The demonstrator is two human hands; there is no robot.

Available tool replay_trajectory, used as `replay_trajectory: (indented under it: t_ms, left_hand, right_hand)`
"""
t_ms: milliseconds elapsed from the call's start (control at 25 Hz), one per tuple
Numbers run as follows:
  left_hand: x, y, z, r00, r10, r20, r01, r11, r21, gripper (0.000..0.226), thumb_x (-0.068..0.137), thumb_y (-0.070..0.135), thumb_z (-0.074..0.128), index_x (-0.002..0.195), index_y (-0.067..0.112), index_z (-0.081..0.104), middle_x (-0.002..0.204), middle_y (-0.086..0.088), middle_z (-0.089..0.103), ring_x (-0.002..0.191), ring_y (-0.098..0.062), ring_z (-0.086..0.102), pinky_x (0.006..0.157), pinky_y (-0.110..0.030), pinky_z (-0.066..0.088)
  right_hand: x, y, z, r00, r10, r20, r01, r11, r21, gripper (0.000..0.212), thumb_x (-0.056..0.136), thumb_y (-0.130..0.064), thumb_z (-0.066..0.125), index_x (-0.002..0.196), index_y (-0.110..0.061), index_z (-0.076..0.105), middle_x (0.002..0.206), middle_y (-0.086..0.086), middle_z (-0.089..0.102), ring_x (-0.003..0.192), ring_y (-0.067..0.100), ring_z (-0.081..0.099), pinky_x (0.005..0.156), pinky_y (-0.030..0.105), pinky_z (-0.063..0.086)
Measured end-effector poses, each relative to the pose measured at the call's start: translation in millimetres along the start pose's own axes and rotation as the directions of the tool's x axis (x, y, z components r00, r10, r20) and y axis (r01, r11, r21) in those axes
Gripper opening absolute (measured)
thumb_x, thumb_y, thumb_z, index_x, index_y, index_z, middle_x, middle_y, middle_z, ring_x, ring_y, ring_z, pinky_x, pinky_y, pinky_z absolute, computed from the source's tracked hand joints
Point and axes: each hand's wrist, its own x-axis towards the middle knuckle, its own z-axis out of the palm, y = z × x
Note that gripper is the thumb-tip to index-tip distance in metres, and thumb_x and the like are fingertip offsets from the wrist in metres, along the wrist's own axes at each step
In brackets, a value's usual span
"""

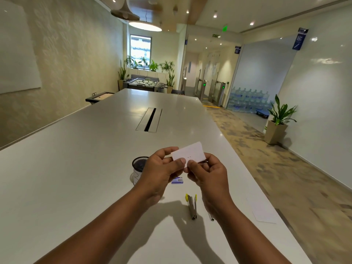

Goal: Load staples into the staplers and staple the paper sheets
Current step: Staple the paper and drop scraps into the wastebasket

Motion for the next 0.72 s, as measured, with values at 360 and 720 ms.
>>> replay_trajectory:
  t_ms: [360,720]
  left_hand:
    - [-3.7,5.5,-5.2,1.0,-0.013,-0.008,0.014,0.996,0.084,0.027,0.087,0.002,0.074,0.111,0.011,0.07,0.099,-0.007,0.08,0.077,-0.016,0.075,0.067,-0.024,0.057]
    - [-12.5,-2.2,-1.3,0.997,-0.039,0.07,0.03,0.991,0.132,0.031,0.084,0.001,0.077,0.11,0.016,0.068,0.092,-0.007,0.08,0.078,-0.02,0.075,0.071,-0.031,0.063]
  right_hand:
    - [-4.7,-8.5,-7.3,0.998,-0.032,-0.054,0.033,0.999,0.012,0.022,0.094,0.0,0.065,0.103,-0.019,0.059,0.085,0.006,0.077,0.071,0.018,0.071,0.066,0.025,0.057]
    - [-16.0,-8.5,-14.1,0.996,-0.072,-0.044,0.066,0.989,-0.135,0.023,0.091,0.0,0.068,0.097,-0.02,0.079,0.089,0.002,0.08,0.075,0.014,0.072,0.067,0.021,0.057]
